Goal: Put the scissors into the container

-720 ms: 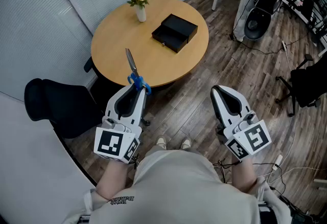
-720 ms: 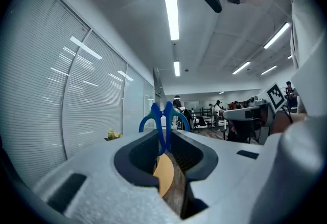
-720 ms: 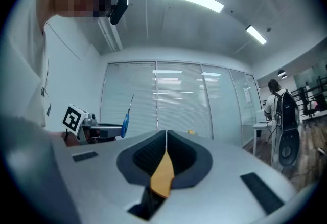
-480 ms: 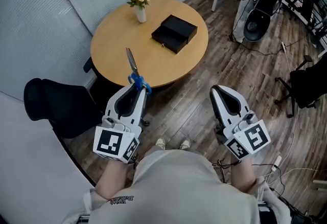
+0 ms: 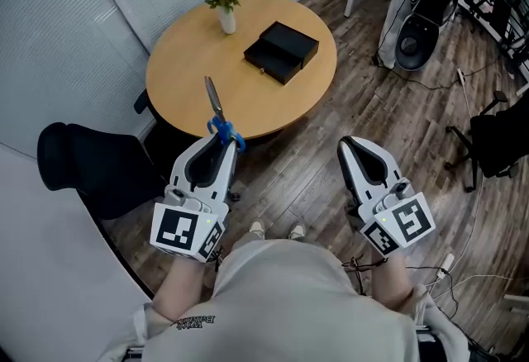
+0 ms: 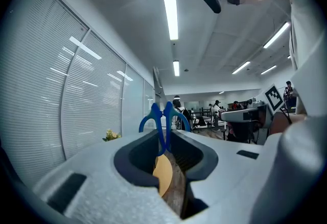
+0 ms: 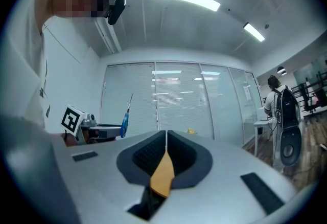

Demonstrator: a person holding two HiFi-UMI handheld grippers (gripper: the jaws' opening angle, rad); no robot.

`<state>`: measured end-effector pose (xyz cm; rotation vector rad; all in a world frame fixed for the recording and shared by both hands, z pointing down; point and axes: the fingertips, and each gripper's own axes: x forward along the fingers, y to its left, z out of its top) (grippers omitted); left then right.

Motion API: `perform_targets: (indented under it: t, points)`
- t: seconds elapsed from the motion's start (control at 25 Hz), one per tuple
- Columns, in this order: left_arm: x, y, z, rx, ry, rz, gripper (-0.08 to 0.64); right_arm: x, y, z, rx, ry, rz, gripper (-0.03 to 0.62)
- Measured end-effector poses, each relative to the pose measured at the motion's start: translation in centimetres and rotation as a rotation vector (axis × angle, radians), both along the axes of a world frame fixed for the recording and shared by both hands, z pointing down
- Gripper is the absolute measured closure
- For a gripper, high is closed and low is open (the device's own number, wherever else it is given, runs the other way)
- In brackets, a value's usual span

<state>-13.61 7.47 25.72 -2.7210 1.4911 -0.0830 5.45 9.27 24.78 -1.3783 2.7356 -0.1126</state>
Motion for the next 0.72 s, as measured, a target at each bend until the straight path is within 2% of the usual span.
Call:
perform_targets:
  t: [0.72]
  points:
    - [5.4, 0.1, 1.5, -0.032, -0.006, -0.052, 0.474, 5.2, -0.9, 2.0, -0.039, -0.009, -0.050, 0.558]
